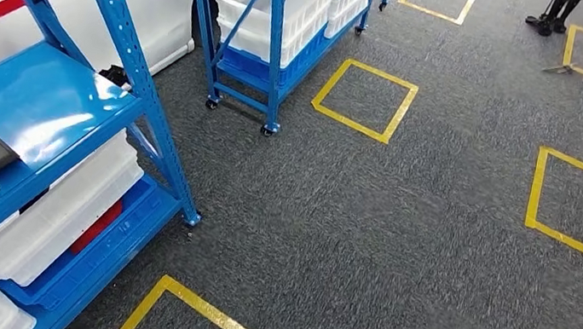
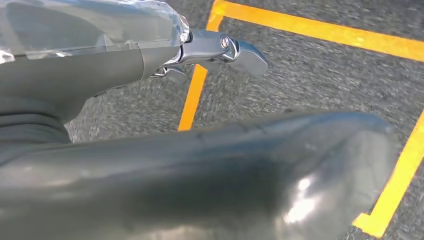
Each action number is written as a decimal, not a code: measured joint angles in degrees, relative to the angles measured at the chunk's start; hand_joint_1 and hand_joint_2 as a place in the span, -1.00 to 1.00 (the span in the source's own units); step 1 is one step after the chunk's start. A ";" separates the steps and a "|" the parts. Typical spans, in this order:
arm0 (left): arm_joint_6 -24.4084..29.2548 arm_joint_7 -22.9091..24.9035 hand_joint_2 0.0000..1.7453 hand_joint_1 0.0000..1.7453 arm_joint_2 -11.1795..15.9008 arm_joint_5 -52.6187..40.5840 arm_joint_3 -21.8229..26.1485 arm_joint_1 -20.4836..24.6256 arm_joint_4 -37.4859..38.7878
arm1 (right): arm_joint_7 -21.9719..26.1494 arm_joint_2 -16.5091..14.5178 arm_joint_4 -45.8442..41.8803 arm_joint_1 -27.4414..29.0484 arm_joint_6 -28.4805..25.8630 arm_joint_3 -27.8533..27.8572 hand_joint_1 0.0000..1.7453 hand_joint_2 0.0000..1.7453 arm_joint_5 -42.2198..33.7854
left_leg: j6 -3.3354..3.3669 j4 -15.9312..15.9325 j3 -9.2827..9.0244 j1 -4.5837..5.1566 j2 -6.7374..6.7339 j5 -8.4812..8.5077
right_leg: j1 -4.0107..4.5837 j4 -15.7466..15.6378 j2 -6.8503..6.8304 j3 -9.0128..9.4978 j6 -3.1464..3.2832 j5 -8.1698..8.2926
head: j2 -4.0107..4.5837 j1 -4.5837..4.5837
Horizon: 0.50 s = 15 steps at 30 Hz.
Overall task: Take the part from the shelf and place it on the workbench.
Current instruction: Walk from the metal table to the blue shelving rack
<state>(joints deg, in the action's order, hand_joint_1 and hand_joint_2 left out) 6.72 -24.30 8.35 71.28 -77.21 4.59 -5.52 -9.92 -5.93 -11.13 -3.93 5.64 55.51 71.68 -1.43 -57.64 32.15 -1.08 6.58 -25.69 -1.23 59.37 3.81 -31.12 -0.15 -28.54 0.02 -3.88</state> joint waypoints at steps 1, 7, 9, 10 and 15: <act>-0.01 0.01 -1.00 -1.00 0.12 -0.01 -0.06 -0.12 0.14 | 0.34 -0.09 0.01 -0.05 -0.05 -0.01 -1.00 -1.00 -0.20 | -0.41 0.14 0.17 -0.11 0.47 0.15 | 0.01 -0.09 -0.69 -0.04 0.53 0.15 | 0.00 -0.01; -0.04 -0.02 -1.00 -1.00 0.36 -0.07 -0.74 0.16 0.35 | 1.93 -0.23 0.03 0.71 -0.56 0.11 -1.00 -1.00 -1.68 | -1.14 -13.90 6.63 -0.09 -5.60 -7.41 | 0.77 -0.78 -5.38 -0.16 2.65 0.49 | 0.00 -0.01; -0.26 -0.06 -1.00 -1.00 0.36 -0.07 -1.22 0.15 0.34 | 1.49 -0.37 0.05 0.85 -0.58 0.16 -1.00 -1.00 -1.69 | -1.00 -16.50 7.38 -0.06 -6.00 -7.73 | 1.19 -0.76 -7.04 -0.14 2.84 0.36 | 0.00 -0.01; -0.41 -0.07 -1.00 -1.00 0.40 -0.07 -1.42 0.11 0.34 | 1.14 -0.46 0.05 0.87 -0.58 0.16 -1.00 -1.00 -1.56 | -0.78 -14.44 6.07 0.01 -6.31 -6.35 | 1.37 -0.75 -7.77 -0.04 2.89 0.30 | 0.00 -0.01; -0.78 -0.09 -1.00 -1.00 1.04 -0.07 -1.63 0.62 0.34 | 0.23 -1.16 0.05 0.75 -0.62 0.07 -1.00 -1.00 -0.38 | 1.35 -0.26 -1.20 1.48 -10.25 -1.60 | 1.95 -0.70 -10.90 0.49 2.30 -0.08 | 0.00 0.00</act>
<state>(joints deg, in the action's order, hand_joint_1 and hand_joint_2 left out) 5.94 -24.39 9.39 71.21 -78.84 5.21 -5.18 -9.69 -7.09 -11.08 -3.18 5.02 55.58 71.30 -0.08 -57.91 30.96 0.40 -3.67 -27.29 0.72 58.67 -7.09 -30.63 2.15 -28.62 0.02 -3.88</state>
